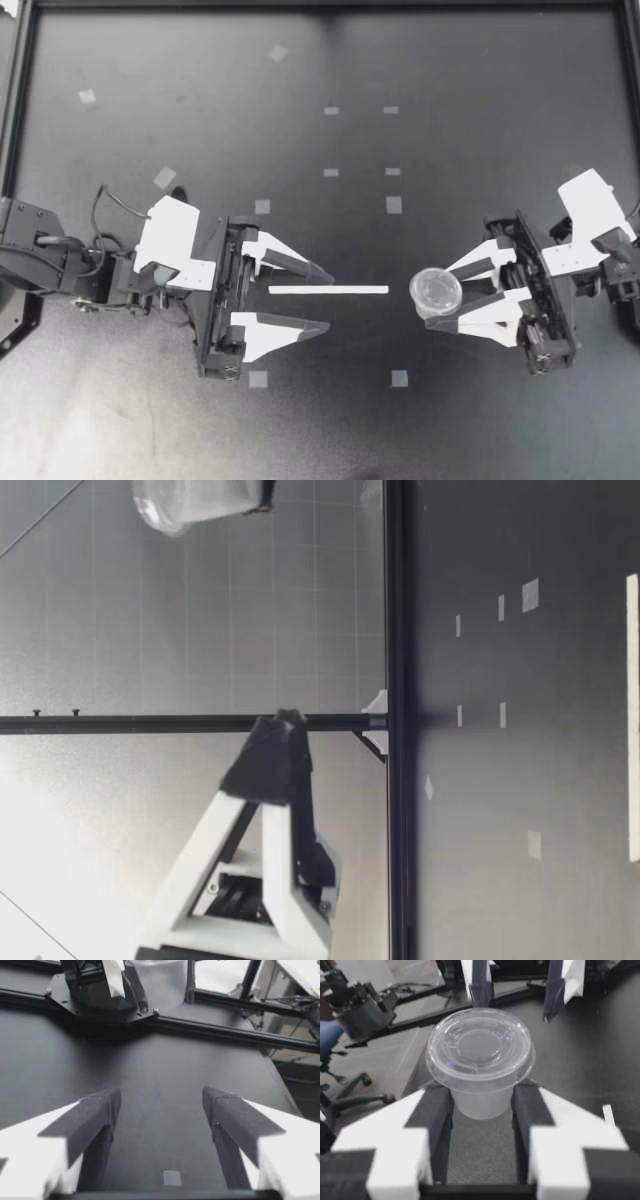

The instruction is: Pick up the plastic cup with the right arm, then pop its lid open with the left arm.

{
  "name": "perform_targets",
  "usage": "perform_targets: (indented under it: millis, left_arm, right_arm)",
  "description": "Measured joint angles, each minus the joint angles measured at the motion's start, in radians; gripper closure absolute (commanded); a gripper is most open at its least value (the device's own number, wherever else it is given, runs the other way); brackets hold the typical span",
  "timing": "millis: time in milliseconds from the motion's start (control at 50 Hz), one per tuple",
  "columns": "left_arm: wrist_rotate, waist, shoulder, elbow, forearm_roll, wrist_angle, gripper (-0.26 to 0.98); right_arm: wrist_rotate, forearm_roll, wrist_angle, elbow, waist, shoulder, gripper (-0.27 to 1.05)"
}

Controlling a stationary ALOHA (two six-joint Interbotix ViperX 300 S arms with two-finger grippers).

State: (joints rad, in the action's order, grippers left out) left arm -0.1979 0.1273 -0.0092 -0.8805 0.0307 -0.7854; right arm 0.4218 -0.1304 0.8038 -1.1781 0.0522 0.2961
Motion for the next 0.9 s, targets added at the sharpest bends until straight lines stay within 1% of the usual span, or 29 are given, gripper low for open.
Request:
perform_targets:
  millis: [900]
  left_arm:
    - [0.002,0.0,0.0,0.0,0.0,0.0,0.11]
  right_arm:
    - [-0.015,-0.003,0.002,0.0,0.0,-0.005,0.42]
